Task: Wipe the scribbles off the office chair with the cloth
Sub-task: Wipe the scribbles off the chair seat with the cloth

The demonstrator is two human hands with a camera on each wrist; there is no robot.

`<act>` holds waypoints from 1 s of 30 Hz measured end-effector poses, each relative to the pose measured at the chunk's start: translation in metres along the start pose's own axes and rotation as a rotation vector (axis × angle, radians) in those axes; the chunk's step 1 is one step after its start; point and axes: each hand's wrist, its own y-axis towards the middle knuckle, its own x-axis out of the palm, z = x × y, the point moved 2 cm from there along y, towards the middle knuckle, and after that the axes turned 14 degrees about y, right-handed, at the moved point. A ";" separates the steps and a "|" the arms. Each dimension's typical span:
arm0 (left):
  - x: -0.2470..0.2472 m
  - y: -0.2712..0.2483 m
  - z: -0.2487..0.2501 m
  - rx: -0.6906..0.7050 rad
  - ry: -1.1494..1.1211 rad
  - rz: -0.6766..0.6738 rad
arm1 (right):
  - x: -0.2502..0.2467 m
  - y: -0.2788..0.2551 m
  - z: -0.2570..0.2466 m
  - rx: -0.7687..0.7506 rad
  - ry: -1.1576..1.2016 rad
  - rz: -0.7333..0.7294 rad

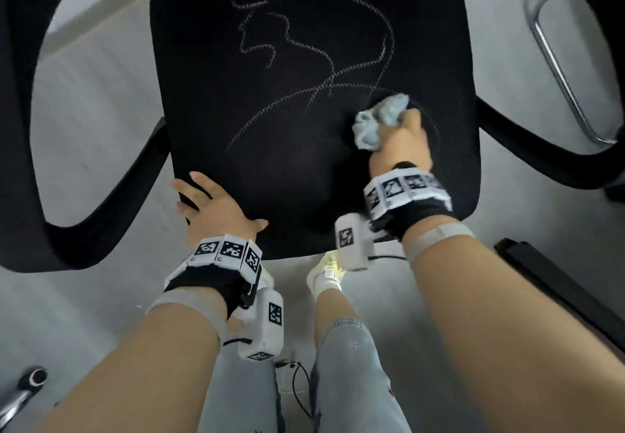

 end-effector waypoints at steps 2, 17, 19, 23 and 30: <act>-0.002 -0.002 0.001 0.000 -0.001 -0.003 | 0.027 -0.021 -0.020 -0.150 -0.063 -0.216; 0.002 -0.019 0.016 -0.015 -0.037 0.047 | 0.002 -0.045 0.014 0.010 0.007 -0.143; 0.005 -0.027 0.030 0.168 0.045 0.024 | 0.023 -0.067 0.001 -0.190 -0.123 -0.315; 0.008 -0.036 0.048 0.541 0.176 -0.152 | 0.008 -0.068 0.028 -0.208 -0.042 -0.282; -0.001 -0.038 0.064 0.501 0.306 -0.263 | -0.027 -0.065 0.095 0.238 0.084 -0.028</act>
